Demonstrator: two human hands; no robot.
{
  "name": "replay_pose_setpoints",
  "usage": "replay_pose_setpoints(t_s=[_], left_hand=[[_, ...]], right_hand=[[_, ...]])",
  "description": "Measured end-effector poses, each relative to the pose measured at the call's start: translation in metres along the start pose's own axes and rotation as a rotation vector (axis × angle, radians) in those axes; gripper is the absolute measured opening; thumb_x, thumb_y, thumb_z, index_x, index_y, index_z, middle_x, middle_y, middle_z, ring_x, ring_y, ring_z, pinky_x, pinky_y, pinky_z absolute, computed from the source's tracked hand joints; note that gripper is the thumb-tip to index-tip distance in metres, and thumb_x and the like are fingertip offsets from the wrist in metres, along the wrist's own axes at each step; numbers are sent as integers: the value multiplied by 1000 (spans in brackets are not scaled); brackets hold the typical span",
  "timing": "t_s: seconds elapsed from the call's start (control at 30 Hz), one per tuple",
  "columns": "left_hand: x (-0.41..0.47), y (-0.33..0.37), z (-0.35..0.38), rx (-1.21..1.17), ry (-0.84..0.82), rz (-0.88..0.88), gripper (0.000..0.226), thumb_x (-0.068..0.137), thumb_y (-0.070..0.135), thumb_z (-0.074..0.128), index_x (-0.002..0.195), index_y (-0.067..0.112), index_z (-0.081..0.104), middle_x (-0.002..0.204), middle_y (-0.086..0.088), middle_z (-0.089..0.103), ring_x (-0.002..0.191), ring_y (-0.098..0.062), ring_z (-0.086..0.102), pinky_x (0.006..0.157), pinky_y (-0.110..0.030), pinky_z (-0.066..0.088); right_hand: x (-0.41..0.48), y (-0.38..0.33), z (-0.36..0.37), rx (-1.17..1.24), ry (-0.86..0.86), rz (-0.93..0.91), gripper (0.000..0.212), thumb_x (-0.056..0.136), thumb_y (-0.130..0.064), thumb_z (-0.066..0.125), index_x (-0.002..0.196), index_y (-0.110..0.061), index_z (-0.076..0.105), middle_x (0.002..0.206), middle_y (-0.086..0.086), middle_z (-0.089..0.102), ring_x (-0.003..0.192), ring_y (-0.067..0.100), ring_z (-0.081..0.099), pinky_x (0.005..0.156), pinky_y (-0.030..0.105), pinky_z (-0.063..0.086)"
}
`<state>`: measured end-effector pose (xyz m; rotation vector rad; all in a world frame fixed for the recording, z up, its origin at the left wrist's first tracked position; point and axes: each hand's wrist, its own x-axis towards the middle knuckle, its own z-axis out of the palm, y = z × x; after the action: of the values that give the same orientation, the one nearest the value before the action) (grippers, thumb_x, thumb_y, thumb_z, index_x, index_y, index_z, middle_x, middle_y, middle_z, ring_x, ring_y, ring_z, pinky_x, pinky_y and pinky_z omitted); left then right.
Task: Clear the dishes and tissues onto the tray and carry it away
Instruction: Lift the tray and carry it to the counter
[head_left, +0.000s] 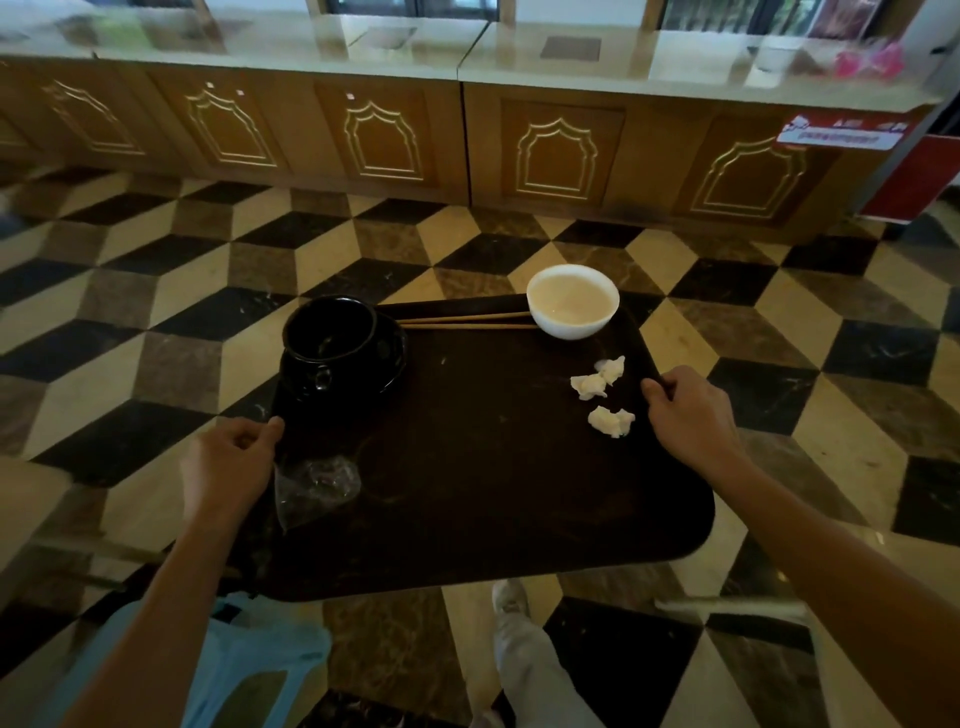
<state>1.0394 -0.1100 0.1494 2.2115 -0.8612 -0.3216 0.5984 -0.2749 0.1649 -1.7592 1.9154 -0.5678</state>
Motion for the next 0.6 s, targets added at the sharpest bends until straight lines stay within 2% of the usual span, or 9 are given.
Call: replay_pose_setpoints(t_s=[0.17, 0.27, 0.33, 0.47, 0.6], left_hand=[[45, 21, 24, -20, 32, -38, 27, 93, 36, 69, 67, 32, 65, 67, 8, 64, 64, -8, 57, 53, -24, 38], [72, 36, 39, -12, 54, -56, 21, 93, 37, 69, 74, 28, 70, 68, 10, 63, 64, -7, 56, 52, -24, 37], [91, 47, 49, -9, 63, -66, 18, 93, 37, 68, 78, 28, 70, 70, 12, 62, 65, -5, 54, 53, -23, 36], [120, 63, 63, -26, 81, -82, 16, 93, 37, 69, 79, 30, 70, 70, 11, 62, 63, -6, 54, 52, -22, 35], [149, 78, 74, -34, 72, -84, 20, 93, 34, 70, 74, 31, 68, 70, 10, 63, 63, -6, 56, 52, -21, 35]], right_hand=[[73, -13, 16, 16, 3, -55, 20, 102, -34, 54, 102, -16, 60, 86, 3, 64, 78, 20, 63, 70, 42, 55], [117, -22, 22, 8, 33, -93, 16, 101, -34, 55, 98, -19, 58, 83, -2, 60, 73, 12, 57, 56, 30, 41], [145, -29, 26, 5, 43, -99, 16, 101, -34, 55, 97, -19, 58, 81, -2, 60, 72, 11, 56, 55, 29, 39], [193, -46, 32, 11, 25, -113, 18, 101, -34, 55, 98, -17, 60, 79, 0, 62, 71, 16, 61, 60, 34, 47], [229, -61, 39, -5, 32, -136, 17, 101, -35, 55, 97, -19, 58, 77, -4, 58, 68, 10, 55, 53, 26, 36]])
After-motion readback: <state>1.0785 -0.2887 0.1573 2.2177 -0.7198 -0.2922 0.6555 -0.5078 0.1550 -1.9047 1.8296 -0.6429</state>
